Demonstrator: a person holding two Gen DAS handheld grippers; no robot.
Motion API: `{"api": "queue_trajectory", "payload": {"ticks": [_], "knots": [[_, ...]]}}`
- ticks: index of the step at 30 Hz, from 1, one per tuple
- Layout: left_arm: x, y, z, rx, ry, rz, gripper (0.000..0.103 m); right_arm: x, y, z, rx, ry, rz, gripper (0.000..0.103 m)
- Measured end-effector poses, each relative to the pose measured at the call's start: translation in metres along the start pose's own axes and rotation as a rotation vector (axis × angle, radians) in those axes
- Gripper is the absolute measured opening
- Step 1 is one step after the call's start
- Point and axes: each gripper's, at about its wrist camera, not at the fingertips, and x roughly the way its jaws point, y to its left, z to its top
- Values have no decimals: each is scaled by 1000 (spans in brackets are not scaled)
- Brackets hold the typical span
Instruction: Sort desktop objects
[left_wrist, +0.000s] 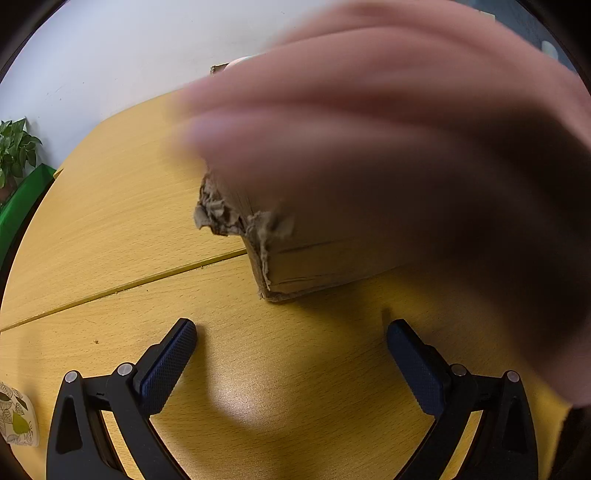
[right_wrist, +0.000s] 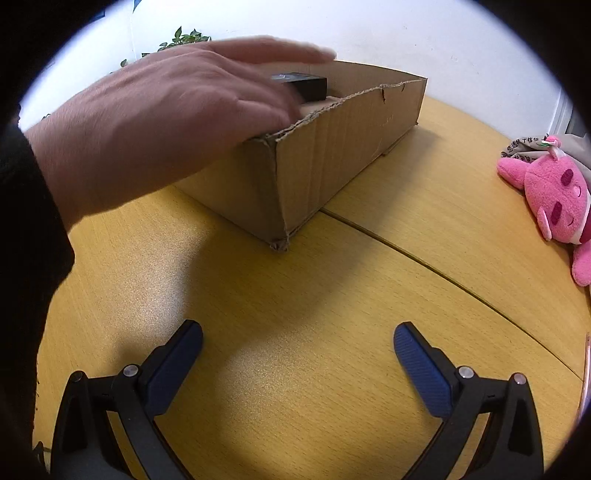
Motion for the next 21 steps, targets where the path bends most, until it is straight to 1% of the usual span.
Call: {"api": "queue_trajectory", "payload": {"ticks": [21], "knots": [[0,1,0,0,0,0,103,-2,0,-1,-3,2,-3,103]]}}
